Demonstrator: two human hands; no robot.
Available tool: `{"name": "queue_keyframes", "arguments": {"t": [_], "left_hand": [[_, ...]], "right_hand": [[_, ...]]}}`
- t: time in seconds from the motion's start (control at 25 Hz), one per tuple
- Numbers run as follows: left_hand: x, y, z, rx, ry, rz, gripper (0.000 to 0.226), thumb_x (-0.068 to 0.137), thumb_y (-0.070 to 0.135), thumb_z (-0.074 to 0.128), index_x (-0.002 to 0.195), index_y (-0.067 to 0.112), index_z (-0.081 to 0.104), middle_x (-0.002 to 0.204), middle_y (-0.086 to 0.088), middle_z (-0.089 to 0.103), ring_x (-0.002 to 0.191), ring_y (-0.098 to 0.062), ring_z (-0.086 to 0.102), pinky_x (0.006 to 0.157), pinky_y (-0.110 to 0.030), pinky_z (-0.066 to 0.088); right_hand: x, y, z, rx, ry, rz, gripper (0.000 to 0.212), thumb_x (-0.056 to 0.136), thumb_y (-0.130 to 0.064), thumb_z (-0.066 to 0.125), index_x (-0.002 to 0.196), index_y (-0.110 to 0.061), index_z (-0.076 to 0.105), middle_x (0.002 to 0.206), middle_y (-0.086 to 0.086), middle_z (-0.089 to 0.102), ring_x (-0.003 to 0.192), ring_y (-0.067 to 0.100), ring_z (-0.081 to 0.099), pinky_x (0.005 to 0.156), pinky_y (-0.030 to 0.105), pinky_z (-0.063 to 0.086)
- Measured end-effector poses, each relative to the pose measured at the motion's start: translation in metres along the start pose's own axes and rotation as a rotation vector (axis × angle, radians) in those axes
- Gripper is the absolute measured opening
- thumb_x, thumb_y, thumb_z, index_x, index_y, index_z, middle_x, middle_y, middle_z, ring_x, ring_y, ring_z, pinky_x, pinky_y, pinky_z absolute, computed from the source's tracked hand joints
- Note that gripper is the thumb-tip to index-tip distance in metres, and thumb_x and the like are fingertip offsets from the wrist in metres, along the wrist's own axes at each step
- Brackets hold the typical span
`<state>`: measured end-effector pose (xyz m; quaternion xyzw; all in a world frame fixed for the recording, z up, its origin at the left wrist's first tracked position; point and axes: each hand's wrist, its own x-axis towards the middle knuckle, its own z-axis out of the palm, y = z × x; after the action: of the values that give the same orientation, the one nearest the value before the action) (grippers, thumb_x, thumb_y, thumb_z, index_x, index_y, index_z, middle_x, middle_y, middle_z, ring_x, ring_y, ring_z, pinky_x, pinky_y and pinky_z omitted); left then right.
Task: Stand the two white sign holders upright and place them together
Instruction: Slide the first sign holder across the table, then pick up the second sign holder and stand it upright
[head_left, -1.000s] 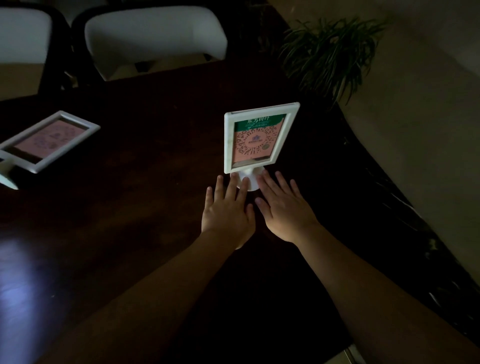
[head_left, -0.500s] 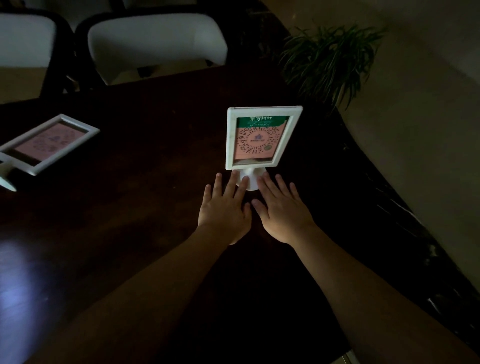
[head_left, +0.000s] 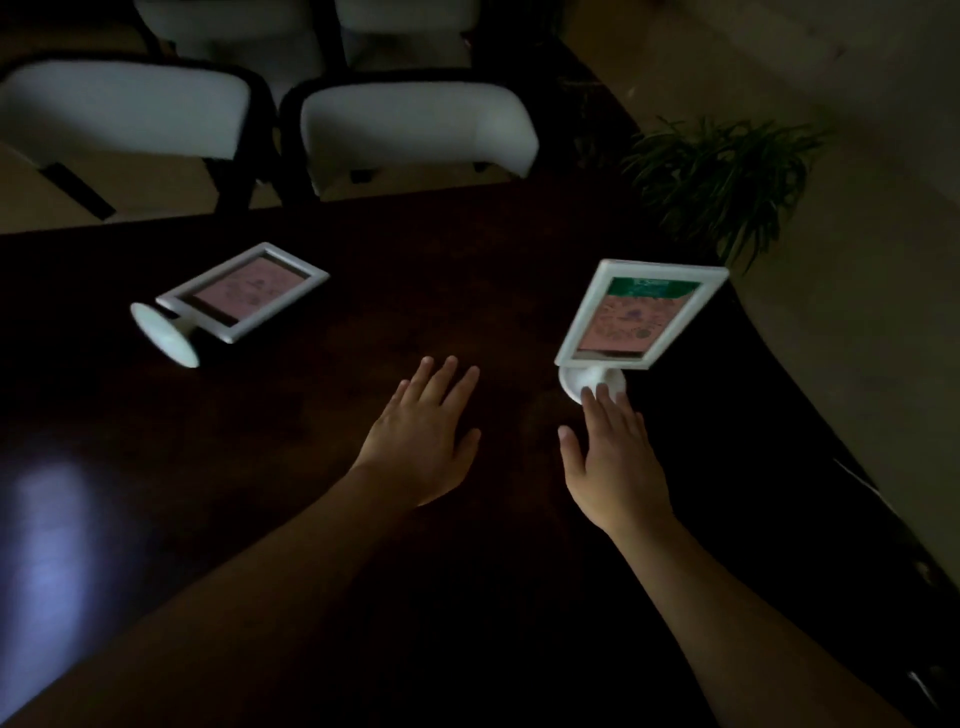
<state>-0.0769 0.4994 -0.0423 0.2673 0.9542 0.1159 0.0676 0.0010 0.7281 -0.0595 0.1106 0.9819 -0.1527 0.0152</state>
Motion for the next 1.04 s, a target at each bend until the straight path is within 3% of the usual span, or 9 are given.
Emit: {"name": "queue_keyframes", "arguments": {"t": [0.16,0.24,0.36,0.64,0.76,0.88,1.04], "left_hand": [[-0.036,-0.073,-0.053,0.020,0.085,-0.064,0.078,0.094,0.054,0.046,0.157,0.031,0.007,0.167,-0.003,0.009,0.152,-0.023,-0.004,0.119,-0.044,0.006],[-0.053,-0.106,-0.081,-0.003,0.148,-0.123,0.074,0.093,0.052,0.050,0.156,0.029,0.017,0.164,-0.004,0.021,0.152,-0.025,0.009,0.118,-0.046,0.018],[-0.072,-0.151,-0.114,-0.118,0.231,-0.236,0.070,0.091,0.052,0.055,0.152,0.027,0.029,0.156,-0.005,0.036,0.143,-0.025,0.033,0.105,-0.044,0.039],[-0.095,-0.238,-0.139,-0.261,0.318,-0.412,0.073,0.090,0.042,0.064,0.153,0.027,0.031,0.155,-0.005,0.037,0.140,-0.027,0.037,0.102,-0.048,0.044],[-0.094,-0.267,-0.136,-0.253,0.328,-0.437,0.072,0.092,0.043,0.063,0.154,0.026,0.030,0.157,-0.006,0.035,0.142,-0.027,0.034,0.104,-0.047,0.041],[-0.091,-0.284,-0.125,-0.203,0.299,-0.382,0.070,0.094,0.046,0.058,0.154,0.028,0.028,0.161,-0.004,0.028,0.149,-0.026,0.022,0.111,-0.049,0.033],[-0.084,-0.297,-0.109,-0.025,0.207,-0.269,0.079,0.094,0.057,0.046,0.158,0.031,0.009,0.168,-0.002,0.007,0.153,-0.025,-0.001,0.119,-0.049,0.014]], "right_hand": [[0.003,-0.076,-0.003,0.068,0.002,-0.075,0.063,0.102,-0.047,0.037,0.157,-0.018,0.025,0.165,0.007,0.022,0.153,0.025,0.015,0.122,0.043,0.020],[0.007,-0.118,-0.007,0.125,0.004,-0.102,0.062,0.101,-0.046,0.042,0.156,-0.021,0.027,0.164,0.005,0.025,0.151,0.023,0.020,0.119,0.042,0.028],[0.018,-0.174,-0.010,0.202,-0.006,-0.106,0.061,0.099,-0.046,0.047,0.154,-0.028,0.028,0.162,-0.001,0.029,0.149,0.018,0.026,0.108,0.039,0.038],[0.056,-0.278,0.003,0.298,-0.015,-0.073,0.066,0.093,-0.043,0.061,0.151,-0.033,0.030,0.157,-0.003,0.037,0.142,0.019,0.039,0.103,0.036,0.042],[0.075,-0.310,0.023,0.365,-0.047,-0.049,0.064,0.093,-0.042,0.063,0.149,-0.031,0.034,0.154,-0.002,0.042,0.137,0.019,0.046,0.098,0.035,0.047],[0.090,-0.335,0.041,0.633,-0.143,0.108,0.058,0.094,-0.038,0.063,0.146,-0.027,0.042,0.146,0.000,0.051,0.128,0.020,0.054,0.086,0.029,0.047],[0.110,-0.359,0.060,0.944,-0.247,0.386,0.051,0.093,-0.034,0.064,0.138,-0.014,0.052,0.121,0.006,0.064,0.109,0.023,0.065,0.092,0.041,0.056]]}}
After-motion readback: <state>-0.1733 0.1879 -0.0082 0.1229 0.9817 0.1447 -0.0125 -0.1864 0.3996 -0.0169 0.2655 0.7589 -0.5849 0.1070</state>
